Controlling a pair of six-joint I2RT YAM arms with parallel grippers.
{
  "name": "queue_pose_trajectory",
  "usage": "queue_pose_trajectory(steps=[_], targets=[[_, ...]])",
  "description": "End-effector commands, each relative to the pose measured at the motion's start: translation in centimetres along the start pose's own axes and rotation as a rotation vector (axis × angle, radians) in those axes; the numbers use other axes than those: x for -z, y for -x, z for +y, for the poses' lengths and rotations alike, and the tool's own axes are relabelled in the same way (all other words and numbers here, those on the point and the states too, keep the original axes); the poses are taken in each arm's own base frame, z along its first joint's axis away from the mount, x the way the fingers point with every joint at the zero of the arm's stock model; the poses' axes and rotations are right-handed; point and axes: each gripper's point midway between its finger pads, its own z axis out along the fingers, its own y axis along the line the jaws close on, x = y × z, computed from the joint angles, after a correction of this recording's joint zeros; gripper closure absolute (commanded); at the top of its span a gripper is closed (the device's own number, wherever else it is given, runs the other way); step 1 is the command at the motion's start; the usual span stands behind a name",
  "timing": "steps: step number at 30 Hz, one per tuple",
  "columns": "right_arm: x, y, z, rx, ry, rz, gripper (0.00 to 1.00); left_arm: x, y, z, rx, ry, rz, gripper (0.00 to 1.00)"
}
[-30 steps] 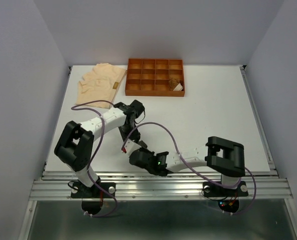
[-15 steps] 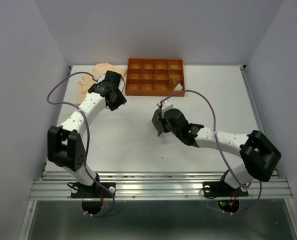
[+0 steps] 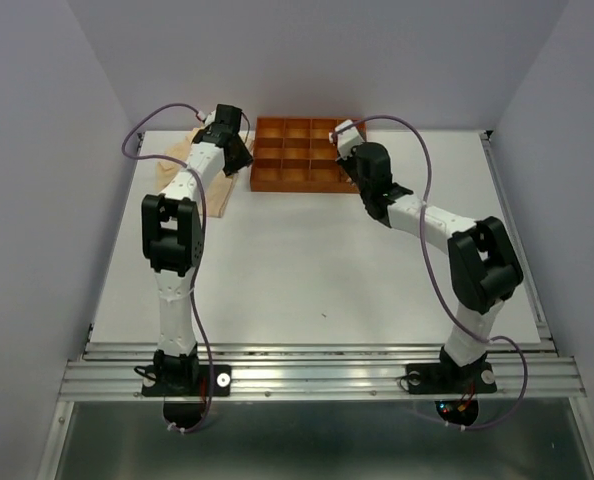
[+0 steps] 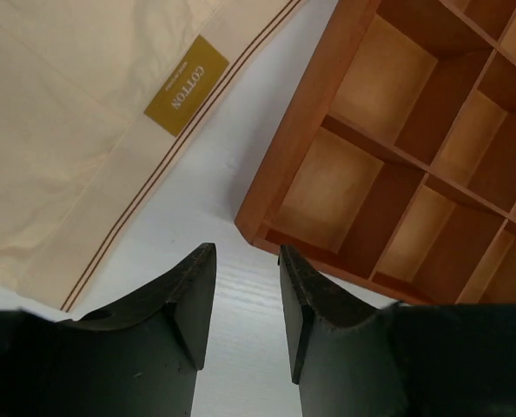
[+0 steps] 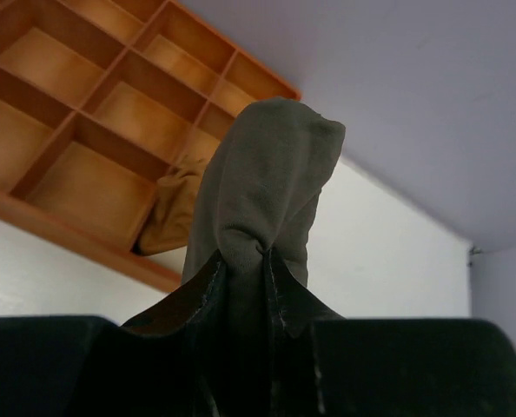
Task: Roll the underwear
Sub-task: Place the rolled underwear into the container
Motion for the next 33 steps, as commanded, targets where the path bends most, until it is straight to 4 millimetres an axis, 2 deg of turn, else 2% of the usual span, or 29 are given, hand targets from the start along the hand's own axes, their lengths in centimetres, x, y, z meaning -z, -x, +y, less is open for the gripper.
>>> queue_pose_trajectory(steps=[1,4,5,6,7,8,9,10,11,13,17,23,26,27,29,33], targets=[[-2.5,3.0,-3.6,0.267,-0.150,-0.064,0.99,0.0,3.0,-1.5,-0.057,-0.024,-0.064,0.55],[-4.5,2.7,-3.7,0.351,-0.159,-0.050,0.99,-1.3,3.1,-1.8,-0.073,-0.027,-0.069,0.55],[-5.4,2.0,-2.9,0.369,-0.142,-0.042,0.99,-1.6,3.0,-1.8,-0.078,-0.030,-0.063,0.55],[-5.9,2.8,-2.6,0.367,-0.128,-0.067,0.99,-2.1,2.9,-1.8,-0.090,-0.034,-0.060,0.55],[-6.4,2.7,-2.1,0.372,-0.109,-0.073,0.99,-2.3,2.6,-2.1,-0.097,-0.046,-0.048,0.56],[-7.2,1.8,-0.7,0.385,-0.059,-0.066,0.99,-2.6,2.4,-2.2,-0.101,-0.053,-0.043,0.56],[-7.8,2.4,-0.6,0.377,-0.052,-0.079,0.99,-2.9,2.3,-2.3,-0.103,-0.060,-0.040,0.57],[-8.3,2.2,-0.1,0.362,-0.037,-0.074,0.99,-3.1,2.2,-2.3,-0.103,-0.060,-0.038,0.57],[-9.2,0.5,1.2,0.367,0.006,-0.038,0.99,-3.2,2.1,-2.3,-0.106,-0.063,-0.036,0.57],[-9.9,0.3,2.1,0.346,0.032,-0.038,0.99,-3.7,1.9,-2.3,-0.109,-0.059,-0.031,0.57],[-10.4,-0.8,4.8,0.266,0.141,-0.039,0.99,-4.3,1.3,-2.2,-0.119,-0.062,-0.011,0.58],[-10.6,-3.7,9.0,0.237,0.270,0.022,0.99,-4.8,0.7,-2.2,-0.123,-0.068,0.008,0.58],[-10.9,-4.8,10.0,0.192,0.302,0.066,0.99,-4.8,0.7,-2.0,-0.125,-0.061,0.011,0.59],[-11.1,-6.0,10.5,0.187,0.311,0.099,0.99,-4.8,0.7,-1.9,-0.125,-0.059,0.011,0.59],[-11.3,-6.6,10.9,0.160,0.314,0.119,0.99,-5.0,0.4,-1.7,-0.128,-0.054,0.019,0.59],[-11.4,-8.9,13.0,0.126,0.385,0.180,0.99,-5.1,0.1,-1.5,-0.132,-0.049,0.026,0.59]])
